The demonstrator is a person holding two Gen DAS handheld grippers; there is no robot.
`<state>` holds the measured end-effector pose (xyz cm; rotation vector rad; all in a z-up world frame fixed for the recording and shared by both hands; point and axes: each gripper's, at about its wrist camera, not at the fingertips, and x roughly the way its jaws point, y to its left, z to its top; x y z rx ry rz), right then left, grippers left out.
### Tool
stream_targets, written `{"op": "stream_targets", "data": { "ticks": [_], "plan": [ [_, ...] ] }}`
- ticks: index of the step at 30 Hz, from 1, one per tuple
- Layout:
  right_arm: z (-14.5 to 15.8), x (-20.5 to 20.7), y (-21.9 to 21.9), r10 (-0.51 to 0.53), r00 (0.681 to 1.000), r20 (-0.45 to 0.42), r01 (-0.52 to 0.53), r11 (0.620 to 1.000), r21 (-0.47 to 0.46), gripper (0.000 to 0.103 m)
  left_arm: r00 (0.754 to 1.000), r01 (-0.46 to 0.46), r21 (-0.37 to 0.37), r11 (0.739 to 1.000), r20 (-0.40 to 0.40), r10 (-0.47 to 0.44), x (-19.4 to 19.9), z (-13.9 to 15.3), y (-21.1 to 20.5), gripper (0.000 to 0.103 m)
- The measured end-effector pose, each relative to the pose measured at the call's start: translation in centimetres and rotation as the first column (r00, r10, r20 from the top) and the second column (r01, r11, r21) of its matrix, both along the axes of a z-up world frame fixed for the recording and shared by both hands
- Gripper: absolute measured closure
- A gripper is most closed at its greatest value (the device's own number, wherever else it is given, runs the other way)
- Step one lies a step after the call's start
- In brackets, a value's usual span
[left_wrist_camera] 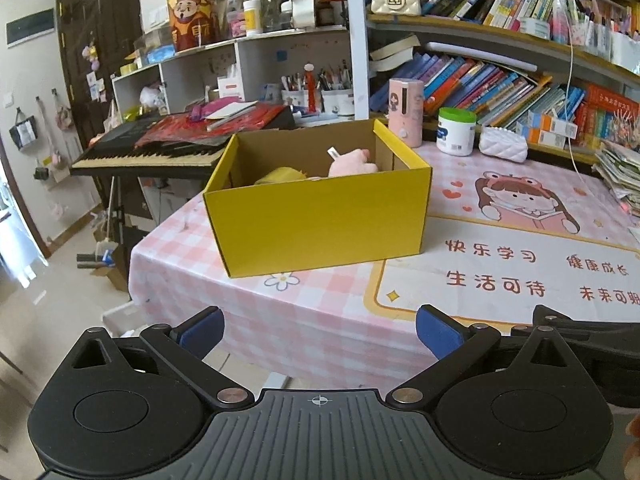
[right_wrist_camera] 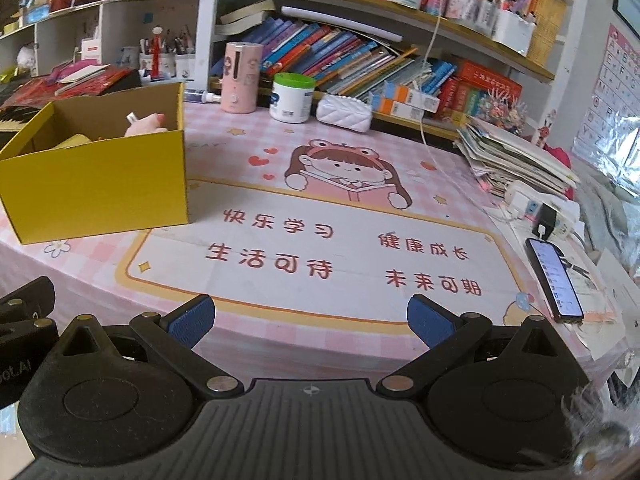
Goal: Organize objects
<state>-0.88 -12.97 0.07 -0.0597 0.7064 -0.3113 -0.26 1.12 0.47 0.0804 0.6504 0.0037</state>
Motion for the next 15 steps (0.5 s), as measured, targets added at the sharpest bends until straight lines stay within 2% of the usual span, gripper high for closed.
{"op": "stream_targets", "data": {
  "ticks": [15],
  "plan": [
    [0.3,-0.6,-3.4,-0.105,0.994,0.005,0.105,0.994,0.011,0.0,0.999,0.017,0.019,1.0,0.028,-0.018,0.3,0.7,-3.7,0.0]
  ]
}}
